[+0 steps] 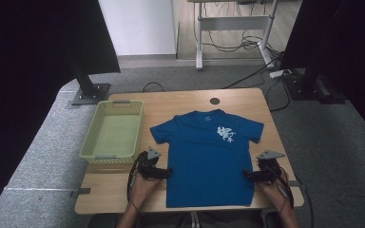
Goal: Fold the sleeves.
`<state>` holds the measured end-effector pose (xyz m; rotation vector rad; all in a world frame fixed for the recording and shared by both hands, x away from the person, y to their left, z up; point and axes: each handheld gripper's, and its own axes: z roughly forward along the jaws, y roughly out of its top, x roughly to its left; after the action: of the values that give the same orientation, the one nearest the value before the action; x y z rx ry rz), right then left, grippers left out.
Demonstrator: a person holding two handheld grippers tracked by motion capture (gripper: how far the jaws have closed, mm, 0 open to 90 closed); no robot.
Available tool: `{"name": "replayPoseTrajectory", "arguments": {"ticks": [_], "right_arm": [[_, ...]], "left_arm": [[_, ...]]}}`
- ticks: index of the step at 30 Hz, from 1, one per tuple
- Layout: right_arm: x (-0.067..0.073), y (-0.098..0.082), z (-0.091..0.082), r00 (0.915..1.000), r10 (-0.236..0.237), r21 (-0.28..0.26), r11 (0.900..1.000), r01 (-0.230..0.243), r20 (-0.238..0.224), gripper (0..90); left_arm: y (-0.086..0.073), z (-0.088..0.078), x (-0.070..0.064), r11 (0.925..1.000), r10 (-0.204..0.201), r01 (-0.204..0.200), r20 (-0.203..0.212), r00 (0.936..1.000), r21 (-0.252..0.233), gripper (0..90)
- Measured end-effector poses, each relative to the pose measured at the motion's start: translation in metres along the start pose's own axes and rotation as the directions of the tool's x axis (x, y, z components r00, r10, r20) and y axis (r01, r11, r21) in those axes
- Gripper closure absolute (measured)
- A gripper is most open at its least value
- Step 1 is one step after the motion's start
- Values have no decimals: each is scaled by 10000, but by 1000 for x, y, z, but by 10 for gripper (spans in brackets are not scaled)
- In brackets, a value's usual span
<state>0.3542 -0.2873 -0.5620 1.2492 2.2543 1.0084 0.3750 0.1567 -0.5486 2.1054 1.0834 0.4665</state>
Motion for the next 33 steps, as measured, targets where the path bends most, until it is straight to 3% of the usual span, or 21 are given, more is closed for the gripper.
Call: {"name": "replayPoseTrajectory", "arguments": {"ticks": [10, 19, 33], "right_arm": [[-1, -7, -7, 9999, 80, 5, 10000, -80, 71, 103], [-2, -15, -16, 9998, 134, -4, 9999, -134, 129, 107], [-6, -23, -25, 9999, 134, -3, 9999, -134, 100, 107]], "left_arm": [[16, 8, 5, 9999, -123, 123, -35, 9999, 99, 49], [40, 15, 16, 9995, -306, 307, -289, 9991, 29, 49], [62, 40, 35, 9977, -655, 663, -605, 9960, 108, 59]]}}
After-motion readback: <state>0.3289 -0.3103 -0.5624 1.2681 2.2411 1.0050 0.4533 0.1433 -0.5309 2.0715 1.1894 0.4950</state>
